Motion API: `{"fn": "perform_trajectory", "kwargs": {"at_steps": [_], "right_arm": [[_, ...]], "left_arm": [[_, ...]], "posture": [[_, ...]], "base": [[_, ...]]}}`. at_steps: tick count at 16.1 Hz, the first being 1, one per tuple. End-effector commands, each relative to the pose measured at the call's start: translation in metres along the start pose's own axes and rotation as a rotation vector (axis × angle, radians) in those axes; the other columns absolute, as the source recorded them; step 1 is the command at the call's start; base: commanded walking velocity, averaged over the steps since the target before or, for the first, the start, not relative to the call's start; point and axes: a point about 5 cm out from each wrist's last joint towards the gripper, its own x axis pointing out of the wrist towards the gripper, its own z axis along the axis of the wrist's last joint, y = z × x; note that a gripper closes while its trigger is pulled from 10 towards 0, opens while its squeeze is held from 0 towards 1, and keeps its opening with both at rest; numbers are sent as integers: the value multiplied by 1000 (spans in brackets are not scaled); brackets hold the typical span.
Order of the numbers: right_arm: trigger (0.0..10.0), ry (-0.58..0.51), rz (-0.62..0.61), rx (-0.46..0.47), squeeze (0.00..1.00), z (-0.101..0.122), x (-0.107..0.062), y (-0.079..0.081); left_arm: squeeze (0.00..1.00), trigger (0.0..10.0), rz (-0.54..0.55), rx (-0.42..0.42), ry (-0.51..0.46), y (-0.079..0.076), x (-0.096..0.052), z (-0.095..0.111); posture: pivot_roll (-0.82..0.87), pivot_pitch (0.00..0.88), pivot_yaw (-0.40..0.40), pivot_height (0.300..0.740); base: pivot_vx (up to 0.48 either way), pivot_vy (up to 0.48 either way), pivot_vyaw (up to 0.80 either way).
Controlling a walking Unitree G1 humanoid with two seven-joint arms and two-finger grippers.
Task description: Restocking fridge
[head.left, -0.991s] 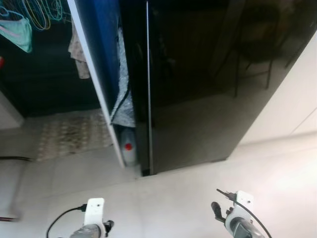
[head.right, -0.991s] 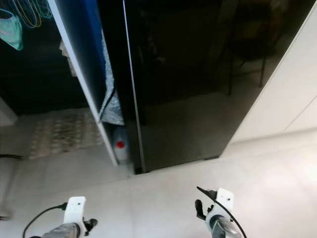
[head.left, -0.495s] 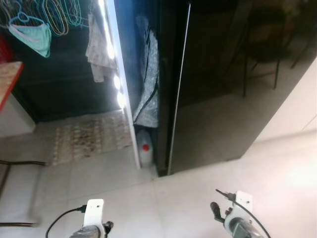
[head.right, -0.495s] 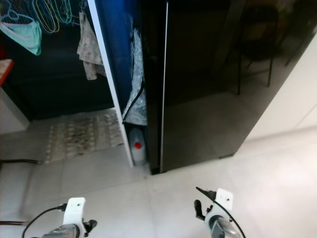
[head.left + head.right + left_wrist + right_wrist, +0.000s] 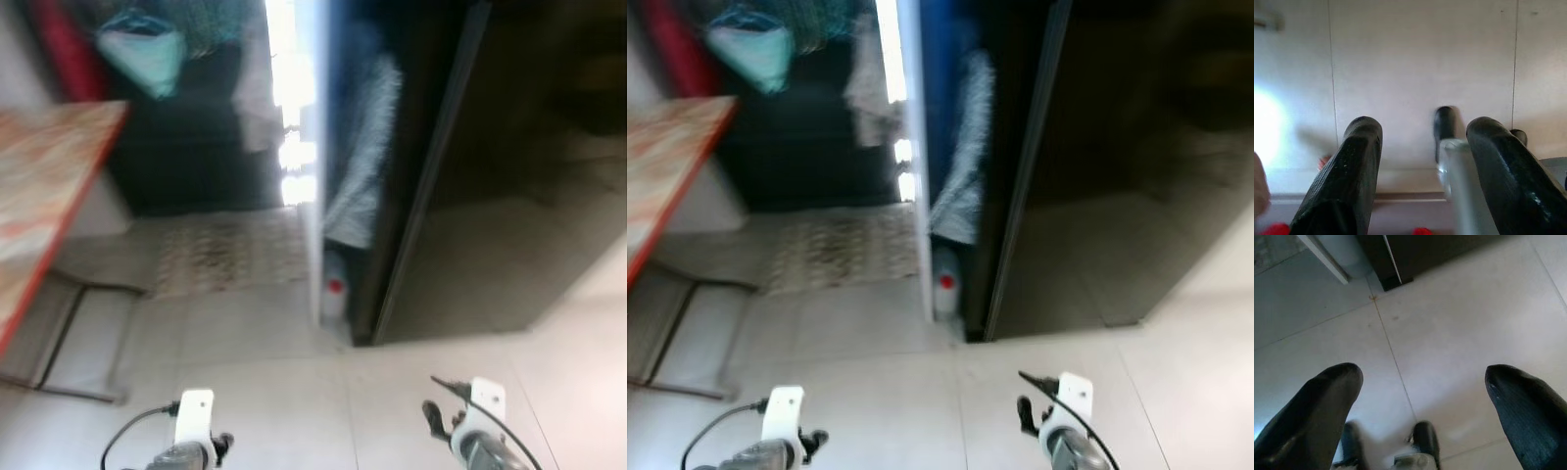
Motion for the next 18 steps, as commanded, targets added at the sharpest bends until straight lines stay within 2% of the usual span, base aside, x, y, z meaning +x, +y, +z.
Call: {"fn": "perform_trajectory", "kwargs": {"at_steps": [1, 6, 10, 12, 15, 18], "right_arm": [[10000, 0, 7, 0, 0, 0, 1, 3], [10000, 1, 7, 4, 0, 0, 1, 3], [10000, 5, 9, 17, 0, 0, 1, 3], [10000, 2, 12, -7, 0, 1, 1, 3], [10000, 1, 14, 5, 0, 0, 1, 3], [10000, 4, 16, 30, 0, -2, 0, 4]], "left_arm": [[0, 10000, 15, -2, 26, 5, -1, -6], [0, 10000, 18, -5, 25, 5, -1, -6], [0, 10000, 20, -9, 21, 5, -1, -6], [0, 10000, 20, -13, 19, 5, -1, -6], [0, 10000, 20, -16, 21, 5, -1, -6], [0, 10000, 20, -15, 25, 5, -1, -7]], "posture": [[-126, 48, -12, 740], [-128, 55, -10, 740], [-128, 55, -9, 740], [-126, 53, -15, 740], [-123, 46, -15, 740], [-122, 36, -15, 740]], "base": [[0, 0, 800], [0, 0, 708], [0, 0, 0], [0, 0, 297], [266, 0, 790], [263, 0, 0]]}}
